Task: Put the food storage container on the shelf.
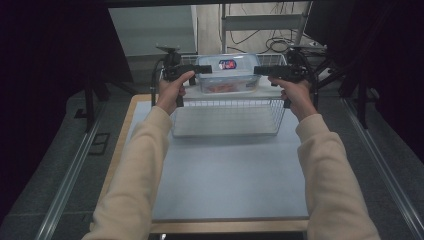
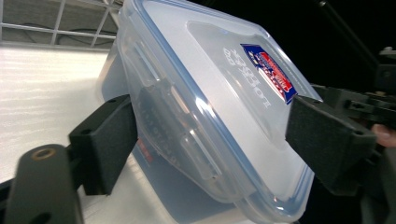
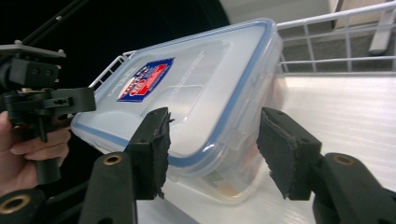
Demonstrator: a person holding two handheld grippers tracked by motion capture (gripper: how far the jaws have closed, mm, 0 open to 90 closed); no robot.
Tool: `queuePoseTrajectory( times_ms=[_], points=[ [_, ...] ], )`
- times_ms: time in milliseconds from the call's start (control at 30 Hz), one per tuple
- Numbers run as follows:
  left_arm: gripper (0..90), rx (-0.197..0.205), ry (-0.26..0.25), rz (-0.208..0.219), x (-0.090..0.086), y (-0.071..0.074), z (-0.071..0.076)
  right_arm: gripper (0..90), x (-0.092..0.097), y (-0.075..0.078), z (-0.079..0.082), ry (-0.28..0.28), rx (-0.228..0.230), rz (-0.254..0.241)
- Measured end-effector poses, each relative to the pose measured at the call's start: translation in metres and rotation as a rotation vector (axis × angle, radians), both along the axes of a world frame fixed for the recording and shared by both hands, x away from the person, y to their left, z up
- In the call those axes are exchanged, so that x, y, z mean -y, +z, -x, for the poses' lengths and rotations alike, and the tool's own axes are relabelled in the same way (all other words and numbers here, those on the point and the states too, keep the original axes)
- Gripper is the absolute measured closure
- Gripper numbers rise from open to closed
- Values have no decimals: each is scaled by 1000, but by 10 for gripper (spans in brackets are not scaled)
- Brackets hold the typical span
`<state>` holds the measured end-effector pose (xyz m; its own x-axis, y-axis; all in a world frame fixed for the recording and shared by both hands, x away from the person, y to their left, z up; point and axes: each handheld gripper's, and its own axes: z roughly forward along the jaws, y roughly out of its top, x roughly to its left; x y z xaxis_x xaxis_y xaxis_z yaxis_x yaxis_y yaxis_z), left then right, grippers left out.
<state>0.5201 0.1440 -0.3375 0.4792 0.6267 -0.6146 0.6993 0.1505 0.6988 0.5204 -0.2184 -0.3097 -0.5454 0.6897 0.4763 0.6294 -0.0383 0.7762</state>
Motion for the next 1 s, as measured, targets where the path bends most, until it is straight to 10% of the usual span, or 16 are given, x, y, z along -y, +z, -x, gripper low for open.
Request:
queuePoseTrajectory(
  times_ms=[333, 600, 1000],
  points=[
    [99, 83, 27, -44, 0, 17, 21, 376, 11, 8, 20, 13, 87, 24],
    [109, 156, -1, -98, -8, 21, 66, 331, 27, 9, 51, 60, 132, 28],
    [131, 220, -94, -157, -8, -22, 156, 289, 44, -25, 116, 173, 187, 93]
  ],
)
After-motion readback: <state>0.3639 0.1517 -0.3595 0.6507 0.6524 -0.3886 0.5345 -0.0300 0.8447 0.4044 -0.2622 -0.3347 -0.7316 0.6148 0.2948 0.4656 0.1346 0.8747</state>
